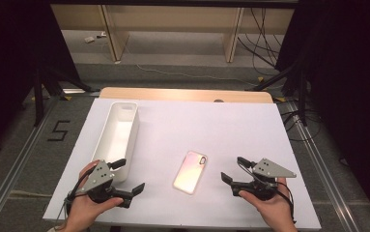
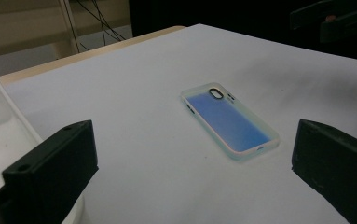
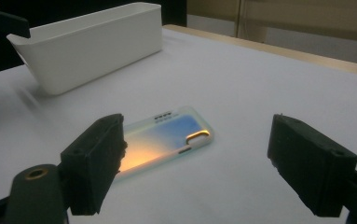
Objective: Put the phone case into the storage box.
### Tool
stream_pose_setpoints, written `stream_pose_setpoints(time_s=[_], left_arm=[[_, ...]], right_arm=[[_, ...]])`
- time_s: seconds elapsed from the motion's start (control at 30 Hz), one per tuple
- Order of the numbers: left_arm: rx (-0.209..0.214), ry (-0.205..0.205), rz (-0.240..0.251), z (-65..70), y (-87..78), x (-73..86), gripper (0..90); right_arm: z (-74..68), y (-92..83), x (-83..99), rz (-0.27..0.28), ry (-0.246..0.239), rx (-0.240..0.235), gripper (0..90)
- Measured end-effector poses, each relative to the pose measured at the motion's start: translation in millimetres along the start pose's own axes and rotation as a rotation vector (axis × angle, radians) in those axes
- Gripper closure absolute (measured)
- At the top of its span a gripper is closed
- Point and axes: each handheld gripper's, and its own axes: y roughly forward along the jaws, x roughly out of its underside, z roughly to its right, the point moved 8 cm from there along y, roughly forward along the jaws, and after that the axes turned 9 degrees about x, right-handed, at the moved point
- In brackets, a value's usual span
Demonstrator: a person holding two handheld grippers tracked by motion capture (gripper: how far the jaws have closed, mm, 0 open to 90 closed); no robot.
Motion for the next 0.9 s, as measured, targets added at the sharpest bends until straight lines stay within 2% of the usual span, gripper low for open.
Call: stream_pose_setpoints(time_s=[0.03, 0.1, 0.37, 0.47, 0.5, 0.57, 0.6, 0.63, 0.7, 0.73, 0.8, 0.9], left_arm=[[-0.002, -0.009, 0.004, -0.2, 0.1, 0.0, 0.0], [-0.005, -0.009, 0.002, -0.5, -0.2, -0.1, 0.0], [-0.003, -0.004, 0.007, 0.1, -0.6, -0.9, 0.0], [0.001, 0.001, 0.01, 0.1, -1.1, -0.8, 0.0], [0.001, -0.003, 0.01, 0.4, -1.6, -0.9, 0.0], [-0.001, -0.009, 0.01, 0.9, -1.8, -0.7, 0.0], [-0.001, -0.009, 0.009, 1.2, -1.7, -0.4, 0.0], [0.0, -0.007, 0.009, 1.6, -1.6, -0.6, 0.0], [-0.001, 0.002, 0.011, 2.1, -1.6, -1.6, 0.0], [-0.001, 0.002, 0.011, 2.4, -1.6, -1.9, 0.0], [-0.001, 0.002, 0.011, 2.6, -1.3, -2.0, 0.0], [0.001, -0.001, 0.008, 2.7, -1.1, -1.6, 0.0]], right_arm=[[1.2, 0.3, 0.0, 0.004, -0.01, 0.001, 19.8], [0.4, 2.1, -0.8, 0.025, 0.007, -0.01, 19.9], [0.8, 2.1, -2.9, 0.028, 0.003, -0.006, 24.6], [1.5, 3.4, -5.4, 0.021, -0.023, 0.007, 29.6], [-0.2, 6.0, -7.6, 0.047, -0.023, -0.005, 33.5], [-1.6, 6.4, -11.2, 0.04, -0.027, 0.003, 47.7], [-5.3, 11.2, -14.5, 0.036, -0.036, -0.016, 64.2], [-5.3, 11.2, -14.5, 0.036, -0.036, -0.016, 64.2], [-7.7, 16.2, -15.0, 0.0, -0.07, -0.013, 76.4], [-10.7, 20.3, -14.8, -0.021, -0.071, -0.018, 82.0], [-17.8, 32.9, -15.2, -0.044, -0.093, -0.04, 90.0], [-29.1, 48.3, -14.6, -0.095, -0.115, -0.068, 90.0]])
